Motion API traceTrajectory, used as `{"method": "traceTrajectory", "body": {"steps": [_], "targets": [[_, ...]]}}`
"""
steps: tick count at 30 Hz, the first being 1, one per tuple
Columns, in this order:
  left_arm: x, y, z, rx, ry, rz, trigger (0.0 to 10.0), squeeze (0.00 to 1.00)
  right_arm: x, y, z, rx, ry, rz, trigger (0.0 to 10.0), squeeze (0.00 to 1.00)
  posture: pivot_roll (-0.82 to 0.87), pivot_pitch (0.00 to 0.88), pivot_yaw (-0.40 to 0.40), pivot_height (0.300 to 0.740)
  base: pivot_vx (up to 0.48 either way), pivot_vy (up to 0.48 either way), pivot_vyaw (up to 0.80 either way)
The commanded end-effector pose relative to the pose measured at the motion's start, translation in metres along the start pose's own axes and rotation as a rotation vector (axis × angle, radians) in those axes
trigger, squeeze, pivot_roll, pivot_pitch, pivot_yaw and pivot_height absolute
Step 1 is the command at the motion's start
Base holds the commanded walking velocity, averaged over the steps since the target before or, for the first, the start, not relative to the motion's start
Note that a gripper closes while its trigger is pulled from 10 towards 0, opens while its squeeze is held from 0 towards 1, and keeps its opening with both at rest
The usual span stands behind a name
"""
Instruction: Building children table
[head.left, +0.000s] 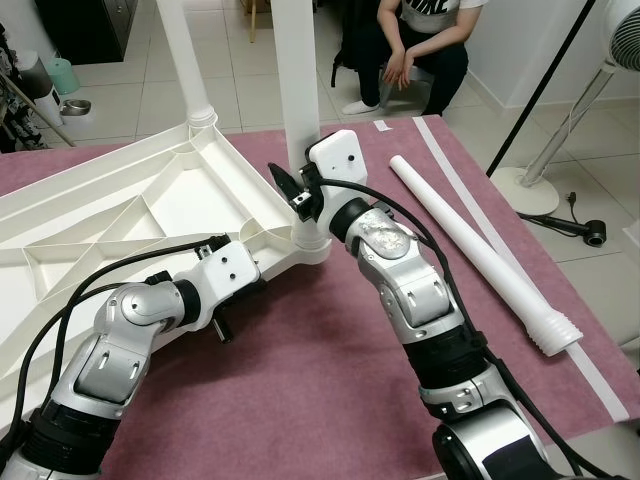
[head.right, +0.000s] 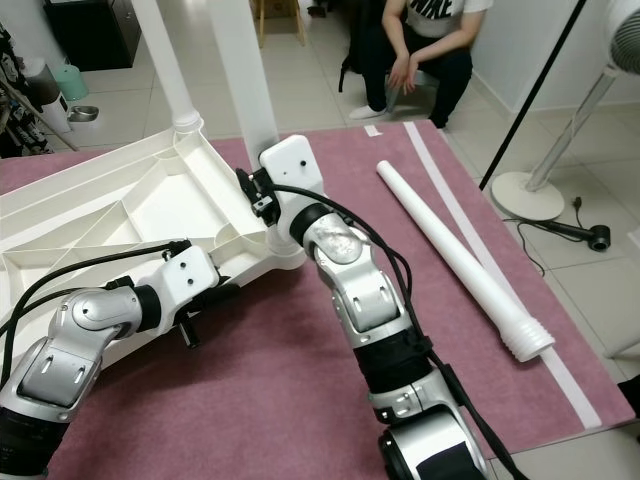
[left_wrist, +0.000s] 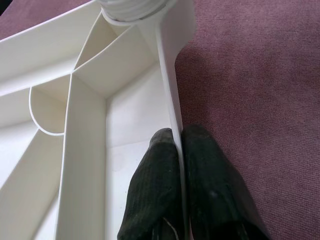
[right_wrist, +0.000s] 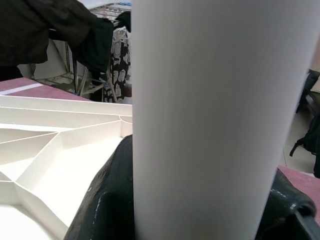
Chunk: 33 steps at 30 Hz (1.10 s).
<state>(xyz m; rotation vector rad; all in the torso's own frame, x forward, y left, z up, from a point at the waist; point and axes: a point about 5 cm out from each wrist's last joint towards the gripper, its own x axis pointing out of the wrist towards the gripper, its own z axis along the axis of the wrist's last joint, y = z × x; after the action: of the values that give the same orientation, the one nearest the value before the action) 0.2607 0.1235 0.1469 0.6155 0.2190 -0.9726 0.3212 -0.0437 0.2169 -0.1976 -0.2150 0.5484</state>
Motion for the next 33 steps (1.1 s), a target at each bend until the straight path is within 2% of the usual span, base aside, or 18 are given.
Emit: {"method": "traceTrajectory", "body": {"steps": [1, 3, 4, 6, 7, 9, 10, 11, 13, 18, 22, 23, 24, 28, 29, 30, 31, 33], "targets": [[-0.001, -0.012, 0.047, 0.149, -0.224, -0.082, 10.0, 0.00, 0.000, -0.001, -0.018, -0.033, 0.073, -0.017, 10.0, 0.24, 0.08, 0.000, 0.030, 0.740, 0.000, 0.000, 0.00], [-0.002, -0.013, 0.046, 0.147, -0.221, -0.085, 10.0, 0.00, -0.001, 0.002, -0.016, -0.021, 0.056, 0.006, 10.0, 0.24, 0.08, 0.000, 0.030, 0.740, 0.000, 0.000, 0.00], [-0.003, -0.015, 0.045, 0.149, -0.214, -0.099, 10.0, 0.00, -0.004, 0.007, -0.012, 0.023, 0.021, 0.086, 10.0, 1.00, 0.08, 0.000, 0.028, 0.740, 0.000, 0.000, 0.00], [-0.006, -0.018, 0.041, 0.154, -0.203, -0.121, 10.0, 0.00, -0.013, 0.017, -0.003, 0.084, -0.037, 0.251, 10.0, 1.00, 0.08, 0.000, 0.028, 0.740, 0.000, 0.000, 0.00], [-0.008, -0.020, 0.040, 0.155, -0.197, -0.134, 10.0, 0.00, -0.021, 0.021, 0.002, 0.108, -0.067, 0.350, 10.0, 0.00, 0.08, 0.000, 0.028, 0.740, 0.000, 0.000, 0.00], [-0.010, -0.021, 0.038, 0.156, -0.194, -0.144, 10.0, 0.00, -0.029, 0.025, 0.006, 0.124, -0.091, 0.437, 10.0, 0.00, 0.08, 0.000, 0.028, 0.740, 0.000, 0.000, 0.00], [-0.015, -0.025, 0.035, 0.164, -0.185, -0.175, 10.0, 0.00, -0.047, 0.027, 0.008, 0.103, -0.096, 0.615, 10.0, 0.00, 0.08, 0.000, 0.029, 0.740, 0.000, 0.000, 0.00], [-0.015, -0.025, 0.035, 0.164, -0.185, -0.175, 10.0, 0.00, -0.047, 0.027, 0.008, 0.103, -0.096, 0.615, 10.0, 0.00, 0.08, 0.000, 0.029, 0.740, 0.000, 0.000, 0.00], [-0.023, -0.030, 0.031, 0.173, -0.172, -0.216, 10.0, 0.00, -0.066, 0.023, 0.005, 0.084, -0.064, 0.779, 10.0, 0.00, 0.08, 0.000, 0.029, 0.740, 0.000, 0.000, 0.00], [-0.042, -0.036, 0.024, 0.168, -0.165, -0.277, 10.0, 0.00, -0.080, 0.003, -0.003, 0.080, 0.018, 0.910, 10.0, 0.00, 0.08, 0.000, 0.023, 0.740, 0.000, 0.000, 0.00], [-0.045, -0.036, 0.024, 0.165, -0.166, -0.281, 10.0, 0.00, -0.079, 0.000, -0.003, 0.082, 0.022, 0.921, 10.0, 0.00, 0.09, 0.000, 0.021, 0.740, 0.000, 0.000, 0.00], [-0.046, -0.035, 0.023, 0.162, -0.160, -0.272, 10.0, 0.00, -0.077, -0.002, -0.002, 0.091, 0.014, 0.928, 1.8, 0.00, 0.10, 0.000, 0.013, 0.740, 0.000, 0.000, 0.00], [-0.046, -0.034, 0.023, 0.157, -0.157, -0.255, 10.0, 0.00, -0.071, -0.003, -0.002, 0.101, 0.006, 0.905, 0.0, 0.00, 0.10, 0.000, 0.013, 0.740, 0.000, 0.000, 0.00], [-0.044, -0.032, 0.024, 0.151, -0.159, -0.235, 10.0, 0.00, -0.063, -0.005, -0.003, 0.110, 0.010, 0.852, 0.0, 0.00, 0.10, 0.000, 0.006, 0.740, 0.000, 0.000, 0.00], [-0.035, -0.028, 0.028, 0.135, -0.169, -0.178, 10.0, 0.00, -0.046, -0.006, -0.014, 0.077, 0.059, 0.666, 0.0, 0.00, 0.11, 0.000, 0.002, 0.740, 0.000, 0.000, 0.00], [-0.035, -0.028, 0.028, 0.135, -0.169, -0.178, 10.0, 0.00, -0.046, -0.006, -0.014, 0.077, 0.059, 0.666, 0.0, 0.00, 0.11, 0.000, 0.002, 0.740, 0.000, 0.000, 0.00], [-0.029, -0.024, 0.031, 0.130, -0.176, -0.139, 10.0, 0.00, -0.037, -0.008, -0.019, 0.036, 0.090, 0.553, 0.0, 0.00, 0.11, 0.000, 0.003, 0.740, 0.000, 0.000, 0.00], [-0.023, -0.021, 0.034, 0.127, -0.178, -0.111, 10.0, 0.00, -0.029, -0.011, -0.025, 0.009, 0.131, 0.441, 0.0, 0.00, 0.10, 0.000, 0.006, 0.740, 0.000, 0.000, 0.00]]}}
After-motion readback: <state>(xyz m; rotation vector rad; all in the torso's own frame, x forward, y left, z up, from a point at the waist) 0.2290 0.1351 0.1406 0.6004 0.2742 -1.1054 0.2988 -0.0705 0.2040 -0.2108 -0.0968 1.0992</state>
